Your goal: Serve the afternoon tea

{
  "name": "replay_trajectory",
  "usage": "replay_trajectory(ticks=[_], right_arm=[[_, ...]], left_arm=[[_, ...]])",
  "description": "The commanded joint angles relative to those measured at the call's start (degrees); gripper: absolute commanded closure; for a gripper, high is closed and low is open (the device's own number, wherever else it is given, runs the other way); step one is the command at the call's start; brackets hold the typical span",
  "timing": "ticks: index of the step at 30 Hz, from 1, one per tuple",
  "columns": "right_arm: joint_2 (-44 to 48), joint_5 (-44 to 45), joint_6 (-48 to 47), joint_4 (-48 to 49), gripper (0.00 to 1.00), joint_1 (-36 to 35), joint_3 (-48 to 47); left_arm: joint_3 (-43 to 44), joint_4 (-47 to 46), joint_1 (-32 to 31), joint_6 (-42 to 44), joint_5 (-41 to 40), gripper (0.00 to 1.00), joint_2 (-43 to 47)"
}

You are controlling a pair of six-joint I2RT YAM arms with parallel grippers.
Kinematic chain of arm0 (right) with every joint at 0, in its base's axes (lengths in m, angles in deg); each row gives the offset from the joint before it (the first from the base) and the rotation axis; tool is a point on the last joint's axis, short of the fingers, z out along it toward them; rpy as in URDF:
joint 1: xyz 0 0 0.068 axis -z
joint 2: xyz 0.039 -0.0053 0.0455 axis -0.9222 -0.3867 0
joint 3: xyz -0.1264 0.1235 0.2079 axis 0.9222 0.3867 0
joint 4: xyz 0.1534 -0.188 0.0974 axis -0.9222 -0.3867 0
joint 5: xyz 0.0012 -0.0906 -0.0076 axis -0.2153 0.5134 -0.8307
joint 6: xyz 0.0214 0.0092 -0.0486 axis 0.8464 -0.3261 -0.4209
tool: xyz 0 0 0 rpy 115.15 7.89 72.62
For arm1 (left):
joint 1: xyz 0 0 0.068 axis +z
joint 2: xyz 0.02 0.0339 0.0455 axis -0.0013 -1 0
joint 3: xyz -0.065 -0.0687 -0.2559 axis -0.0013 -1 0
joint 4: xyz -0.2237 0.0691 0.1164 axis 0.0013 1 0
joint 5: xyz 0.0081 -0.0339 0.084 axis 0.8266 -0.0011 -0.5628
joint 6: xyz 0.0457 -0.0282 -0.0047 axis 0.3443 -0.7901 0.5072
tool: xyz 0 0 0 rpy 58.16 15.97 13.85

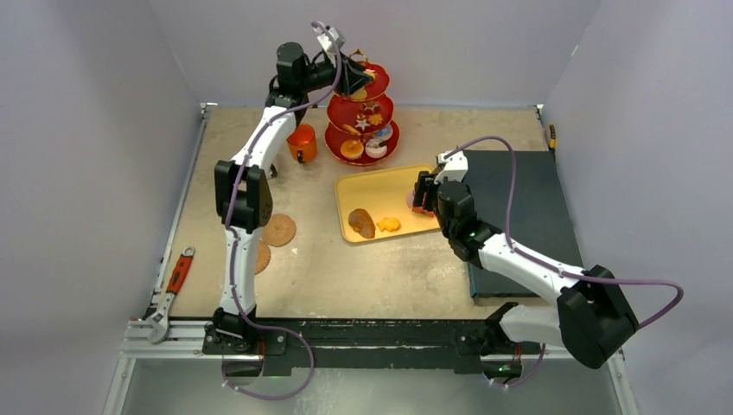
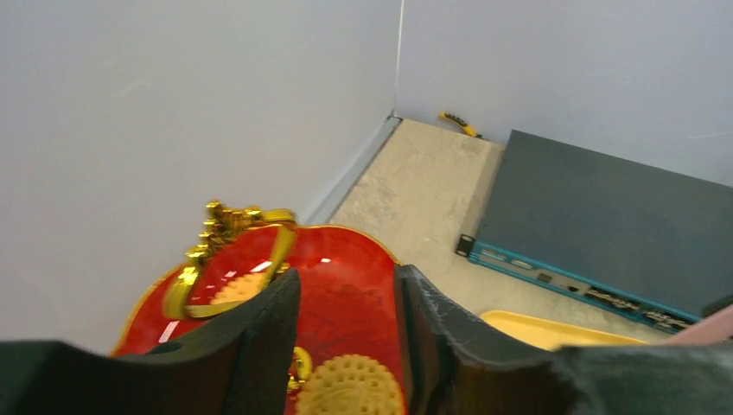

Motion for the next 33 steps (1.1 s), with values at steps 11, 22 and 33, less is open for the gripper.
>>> replay_trajectory(ticks=[11,22,33], right_arm=[[2.36,0.1,0.92,3.05,0.39,0.25,0.22],[4.31,0.99,1.51,1.73,0.39,0.29,0.48],[6.1,1.38,1.41,-0.28,0.4,0.38,-0.62]], left_arm=[[7.55,5.29,5.6,0.85,4.4,0.12,0.95],[9.99,-6.57,2.31,-4.13,7.83,0.08,-4.19],[13.51,-12.2,0.52,-4.7,3.32,0.31,-8.45]])
